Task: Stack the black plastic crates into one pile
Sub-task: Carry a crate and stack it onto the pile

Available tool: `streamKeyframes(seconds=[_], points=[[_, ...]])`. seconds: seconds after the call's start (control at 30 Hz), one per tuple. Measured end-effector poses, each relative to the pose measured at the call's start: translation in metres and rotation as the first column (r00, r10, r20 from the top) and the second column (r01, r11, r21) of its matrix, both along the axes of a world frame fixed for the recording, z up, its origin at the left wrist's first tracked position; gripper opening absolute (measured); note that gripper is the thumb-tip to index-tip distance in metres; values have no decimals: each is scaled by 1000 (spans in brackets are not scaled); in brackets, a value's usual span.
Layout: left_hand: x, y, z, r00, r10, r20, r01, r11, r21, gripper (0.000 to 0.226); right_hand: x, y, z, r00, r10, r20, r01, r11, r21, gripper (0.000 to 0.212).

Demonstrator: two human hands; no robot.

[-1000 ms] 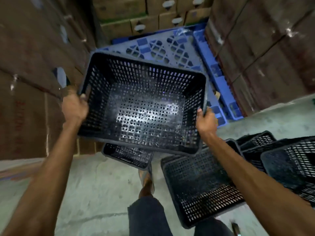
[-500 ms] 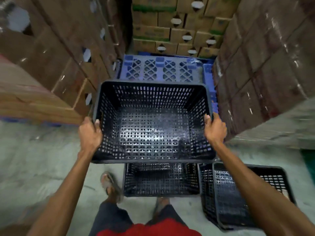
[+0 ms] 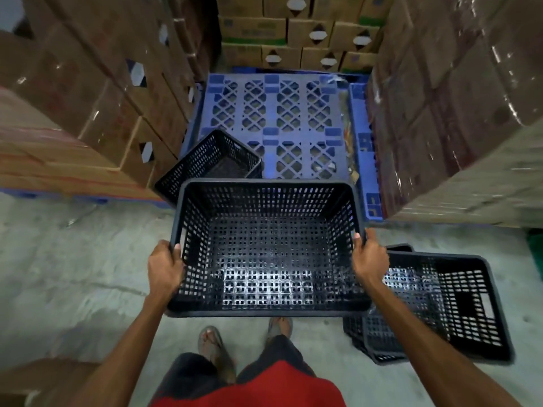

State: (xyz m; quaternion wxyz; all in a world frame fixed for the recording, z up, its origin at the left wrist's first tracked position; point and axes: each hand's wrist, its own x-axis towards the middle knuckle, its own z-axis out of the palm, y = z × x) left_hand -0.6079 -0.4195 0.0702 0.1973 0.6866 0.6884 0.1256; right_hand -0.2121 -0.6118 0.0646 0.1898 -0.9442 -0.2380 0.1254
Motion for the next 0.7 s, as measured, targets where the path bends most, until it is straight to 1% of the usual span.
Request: streamKeyframes(seconds=[0.23, 0.33, 0.4, 0.53, 0.7], points=[[7, -9, -27, 1000, 18, -11, -19, 996, -86, 20, 8, -8, -25, 1000, 8, -25, -10, 997, -77, 38], [7, -15, -42, 999, 39, -13, -40, 990, -133, 19, 9, -10, -39, 996, 69, -56, -75, 989, -125, 40], [5, -18, -51, 998, 59, -1, -58, 987, -152, 19, 7, -10, -47, 994, 102, -43, -106, 988, -116, 40], [-1, -11, -63, 999, 38, 19, -35, 990, -134, 20, 1, -4, -63, 997, 78, 11, -77, 995, -68, 37], [0, -7, -62, 999, 35, 36, -31, 992, -120, 22, 1, -5, -67, 997, 66, 31, -65, 997, -39, 37]])
